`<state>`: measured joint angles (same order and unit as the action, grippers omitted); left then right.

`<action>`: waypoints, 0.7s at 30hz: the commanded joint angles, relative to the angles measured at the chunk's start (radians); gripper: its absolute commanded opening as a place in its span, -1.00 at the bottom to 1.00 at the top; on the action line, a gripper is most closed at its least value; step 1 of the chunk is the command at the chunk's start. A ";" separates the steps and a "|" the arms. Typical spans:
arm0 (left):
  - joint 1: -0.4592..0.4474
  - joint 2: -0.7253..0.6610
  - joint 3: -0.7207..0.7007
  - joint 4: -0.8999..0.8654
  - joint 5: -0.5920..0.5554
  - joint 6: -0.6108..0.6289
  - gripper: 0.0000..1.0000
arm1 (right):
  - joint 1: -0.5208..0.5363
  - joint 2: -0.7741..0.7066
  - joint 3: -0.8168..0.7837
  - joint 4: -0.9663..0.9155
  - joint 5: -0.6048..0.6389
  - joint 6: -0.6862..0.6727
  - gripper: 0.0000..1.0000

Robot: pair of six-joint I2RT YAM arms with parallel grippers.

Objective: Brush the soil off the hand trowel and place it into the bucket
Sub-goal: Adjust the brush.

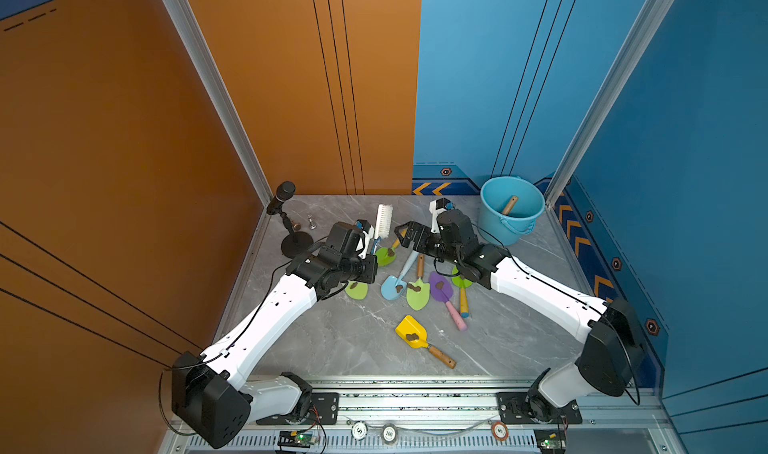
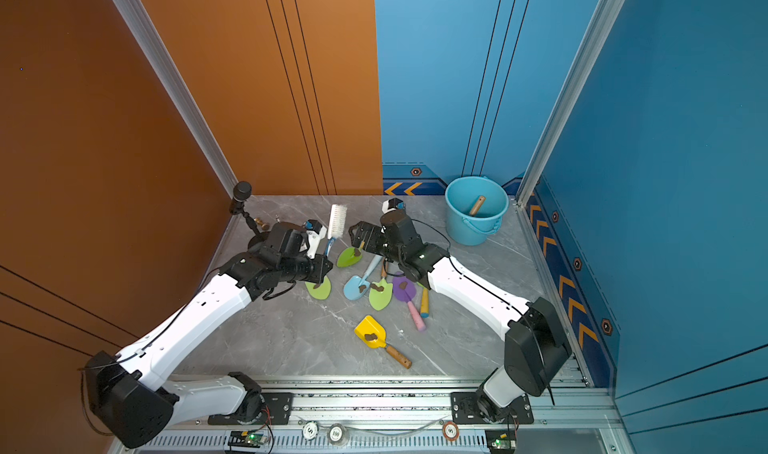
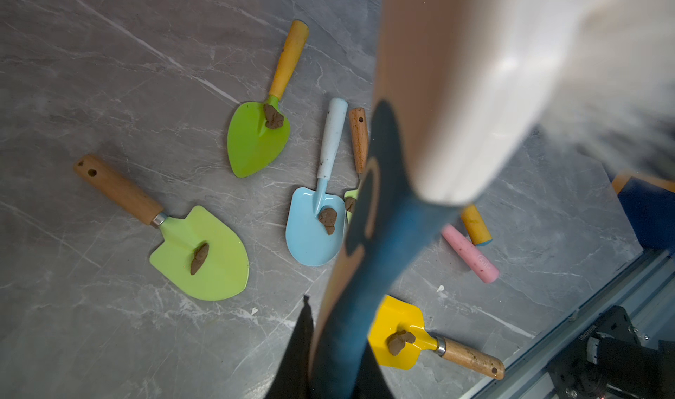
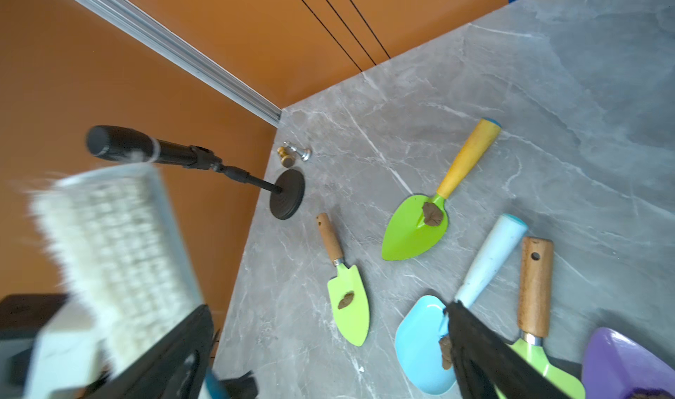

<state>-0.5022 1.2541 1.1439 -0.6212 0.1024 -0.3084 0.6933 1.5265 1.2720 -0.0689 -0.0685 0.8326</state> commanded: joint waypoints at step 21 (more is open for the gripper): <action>-0.057 0.079 0.075 -0.007 -0.009 0.042 -1.00 | -0.030 0.080 0.123 0.064 -0.309 -0.151 0.78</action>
<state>-0.5499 1.3285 1.1809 -0.6216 0.0822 -0.2859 0.6613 1.6379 1.3830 0.0296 -0.3748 0.7277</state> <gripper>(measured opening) 0.144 0.902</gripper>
